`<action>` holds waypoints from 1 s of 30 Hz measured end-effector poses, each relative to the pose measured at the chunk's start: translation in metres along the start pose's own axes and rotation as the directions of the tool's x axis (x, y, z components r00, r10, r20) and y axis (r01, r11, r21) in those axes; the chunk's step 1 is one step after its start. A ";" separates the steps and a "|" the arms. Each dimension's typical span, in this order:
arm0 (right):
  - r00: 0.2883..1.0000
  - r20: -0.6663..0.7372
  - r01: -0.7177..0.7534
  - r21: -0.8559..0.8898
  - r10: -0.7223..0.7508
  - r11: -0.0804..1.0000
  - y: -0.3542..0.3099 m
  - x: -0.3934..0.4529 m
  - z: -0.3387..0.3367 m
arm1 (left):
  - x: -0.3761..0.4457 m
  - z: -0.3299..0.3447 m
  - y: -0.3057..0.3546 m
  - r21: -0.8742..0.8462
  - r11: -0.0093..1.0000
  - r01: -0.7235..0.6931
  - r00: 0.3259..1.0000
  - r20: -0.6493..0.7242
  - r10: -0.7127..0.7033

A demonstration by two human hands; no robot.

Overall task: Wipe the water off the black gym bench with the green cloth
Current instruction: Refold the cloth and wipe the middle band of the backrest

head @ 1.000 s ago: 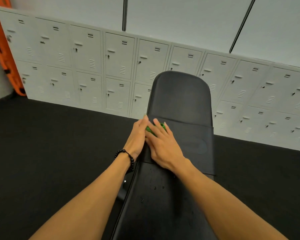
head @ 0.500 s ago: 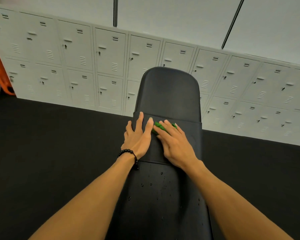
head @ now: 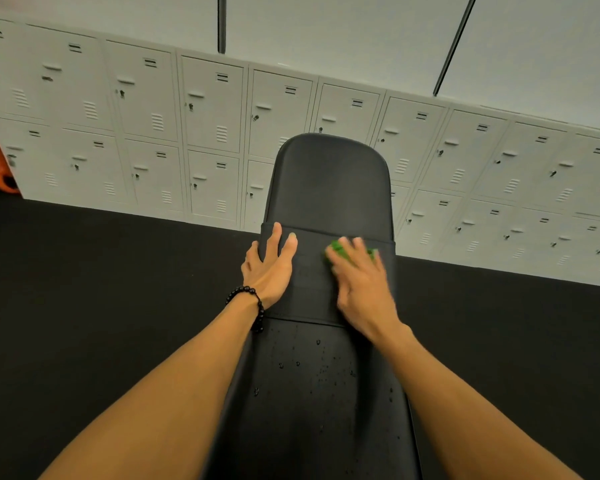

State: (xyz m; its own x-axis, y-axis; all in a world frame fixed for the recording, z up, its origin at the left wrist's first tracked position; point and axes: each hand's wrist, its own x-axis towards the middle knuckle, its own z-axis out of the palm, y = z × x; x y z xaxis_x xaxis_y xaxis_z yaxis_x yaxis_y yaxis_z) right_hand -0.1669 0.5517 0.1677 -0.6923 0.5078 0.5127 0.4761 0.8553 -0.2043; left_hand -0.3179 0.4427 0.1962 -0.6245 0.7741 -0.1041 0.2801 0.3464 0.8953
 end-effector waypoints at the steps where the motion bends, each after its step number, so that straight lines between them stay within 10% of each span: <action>1: 0.986 0.067 0.154 -0.019 -0.152 0.988 -0.003 -0.008 0.004 | 0.000 0.000 0.000 0.008 1.000 0.000 1.000 -0.001 0.000; 4: 0.897 0.220 0.394 -0.009 -0.382 0.919 0.017 -0.021 -0.009 | 0.001 -0.001 0.000 0.030 1.000 -0.003 1.000 0.005 0.002; 9: 0.988 -0.055 -0.148 -0.020 0.147 0.989 -0.004 0.005 -0.003 | 0.000 0.001 0.002 0.016 1.000 -0.009 1.000 -0.020 0.010; 15: 0.956 0.057 0.289 -0.018 -0.288 0.957 -0.024 -0.010 0.013 | 0.004 0.000 -0.001 0.012 1.000 -0.023 0.999 -0.022 0.023; 19: 0.944 -0.184 -0.274 0.018 0.273 0.961 0.011 0.003 -0.005 | 0.006 0.001 -0.003 -0.018 0.999 -0.026 1.000 -0.011 0.026; 23: 0.820 -0.270 -0.507 0.066 0.505 0.859 -0.010 0.021 0.001 | 0.005 -0.005 -0.003 -0.099 0.995 -0.011 0.999 0.035 0.015; 30: 0.986 0.019 0.164 0.064 -0.166 0.984 -0.087 0.033 0.039 | -0.002 -0.036 -0.021 -0.600 0.790 -0.129 0.979 -0.205 0.004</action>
State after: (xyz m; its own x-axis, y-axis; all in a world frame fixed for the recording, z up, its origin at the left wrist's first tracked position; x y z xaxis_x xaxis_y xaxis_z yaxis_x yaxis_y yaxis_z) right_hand -0.2525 0.4980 0.1704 -0.7716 0.3609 0.5239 0.3201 0.9319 -0.1704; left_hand -0.3486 0.4149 0.1936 -0.7597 0.6502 -0.0091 -0.1354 -0.1444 0.9802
